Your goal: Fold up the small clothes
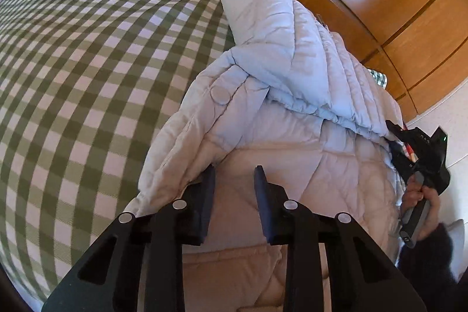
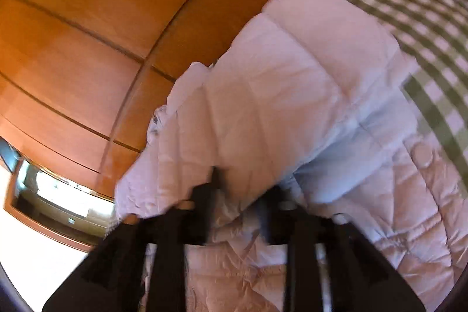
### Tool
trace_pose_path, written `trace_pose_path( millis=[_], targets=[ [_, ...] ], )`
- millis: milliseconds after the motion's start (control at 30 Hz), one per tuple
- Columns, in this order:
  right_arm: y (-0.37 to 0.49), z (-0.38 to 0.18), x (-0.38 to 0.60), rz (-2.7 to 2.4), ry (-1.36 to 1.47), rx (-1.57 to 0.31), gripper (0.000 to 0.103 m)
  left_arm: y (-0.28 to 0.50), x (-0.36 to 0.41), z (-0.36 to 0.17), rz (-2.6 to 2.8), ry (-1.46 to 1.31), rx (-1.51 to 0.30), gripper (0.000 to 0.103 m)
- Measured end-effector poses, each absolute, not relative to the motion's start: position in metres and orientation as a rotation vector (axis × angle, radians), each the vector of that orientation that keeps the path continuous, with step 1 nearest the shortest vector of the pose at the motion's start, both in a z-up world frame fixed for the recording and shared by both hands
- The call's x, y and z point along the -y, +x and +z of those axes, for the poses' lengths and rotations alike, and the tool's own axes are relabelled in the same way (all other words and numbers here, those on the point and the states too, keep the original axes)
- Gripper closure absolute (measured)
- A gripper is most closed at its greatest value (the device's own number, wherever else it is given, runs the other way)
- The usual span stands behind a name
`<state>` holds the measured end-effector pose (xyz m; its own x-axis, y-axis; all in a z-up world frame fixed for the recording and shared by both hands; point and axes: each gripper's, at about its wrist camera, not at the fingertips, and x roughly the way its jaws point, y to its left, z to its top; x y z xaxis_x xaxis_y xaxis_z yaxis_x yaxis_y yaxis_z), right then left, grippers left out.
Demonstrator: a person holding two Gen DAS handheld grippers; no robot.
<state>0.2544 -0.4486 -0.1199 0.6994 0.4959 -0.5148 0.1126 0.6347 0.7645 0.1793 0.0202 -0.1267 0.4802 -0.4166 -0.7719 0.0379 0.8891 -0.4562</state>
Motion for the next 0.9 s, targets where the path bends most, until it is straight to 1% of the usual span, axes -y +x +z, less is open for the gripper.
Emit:
trace_pose_path(
  millis=[33, 67, 100, 233, 300, 333, 367, 400, 433, 467, 533, 567, 600, 667, 700, 767, 800, 900],
  targets=[
    [0.252, -0.119, 0.454, 0.252, 0.899, -0.766, 0.045, 0.179, -0.024, -0.125, -0.289, -0.425, -1.042, 0.075],
    [0.250, -0.117, 0.459, 0.251, 0.918, -0.756, 0.029, 0.179, -0.027, -0.121, -0.292, -0.443, -1.041, 0.075],
    [0.247, -0.114, 0.464, 0.250, 0.940, -0.737, 0.028, 0.178, -0.029, -0.115, -0.298, -0.459, -1.033, 0.075],
    [0.240, -0.103, 0.485, 0.168, 0.937, -0.695, 0.029, 0.178, -0.024, -0.076, -0.369, -0.497, -0.910, 0.075],
    [0.245, -0.104, 0.503, 0.125, 0.944, -0.698, 0.040, 0.187, -0.018, -0.061, -0.417, -0.506, -0.841, 0.075],
    [0.248, -0.105, 0.508, 0.104, 0.943, -0.702, 0.058, 0.189, -0.010, -0.050, -0.429, -0.499, -0.817, 0.075],
    [0.250, -0.104, 0.512, 0.087, 0.933, -0.711, 0.082, 0.198, -0.005, -0.046, -0.434, -0.488, -0.809, 0.075],
    [0.254, -0.103, 0.512, 0.078, 0.909, -0.717, 0.091, 0.205, 0.002, -0.042, -0.432, -0.474, -0.807, 0.075],
    [0.256, -0.101, 0.512, 0.071, 0.884, -0.719, 0.095, 0.216, 0.009, -0.040, -0.414, -0.450, -0.803, 0.075],
    [0.258, -0.096, 0.510, 0.064, 0.848, -0.719, 0.096, 0.225, 0.016, -0.043, -0.398, -0.418, -0.814, 0.075],
    [0.264, -0.094, 0.506, 0.073, 0.806, -0.728, 0.096, 0.241, 0.027, -0.065, -0.286, -0.333, -0.930, 0.075],
    [0.265, -0.097, 0.503, 0.053, 0.764, -0.770, 0.096, 0.250, 0.028, -0.086, -0.249, -0.320, -1.013, 0.075],
    [0.266, -0.103, 0.503, 0.034, 0.738, -0.807, 0.094, 0.253, 0.028, -0.101, -0.230, -0.308, -1.058, 0.075],
    [0.264, -0.114, 0.505, 0.020, 0.724, -0.840, 0.071, 0.252, 0.025, -0.121, -0.202, -0.295, -1.084, 0.075],
    [0.259, -0.116, 0.506, 0.028, 0.730, -0.831, 0.065, 0.249, 0.024, -0.120, -0.204, -0.295, -1.068, 0.075],
    [0.250, -0.109, 0.509, 0.033, 0.728, -0.806, 0.026, 0.247, 0.021, -0.111, -0.213, -0.323, -1.067, 0.075],
    [0.243, -0.102, 0.510, 0.000, 0.694, -0.794, 0.021, 0.245, 0.019, -0.106, -0.224, -0.338, -1.052, 0.075],
    [0.227, -0.074, 0.510, -0.056, 0.580, -0.738, 0.021, 0.243, 0.016, -0.073, -0.253, -0.346, -0.937, 0.075]
  ],
)
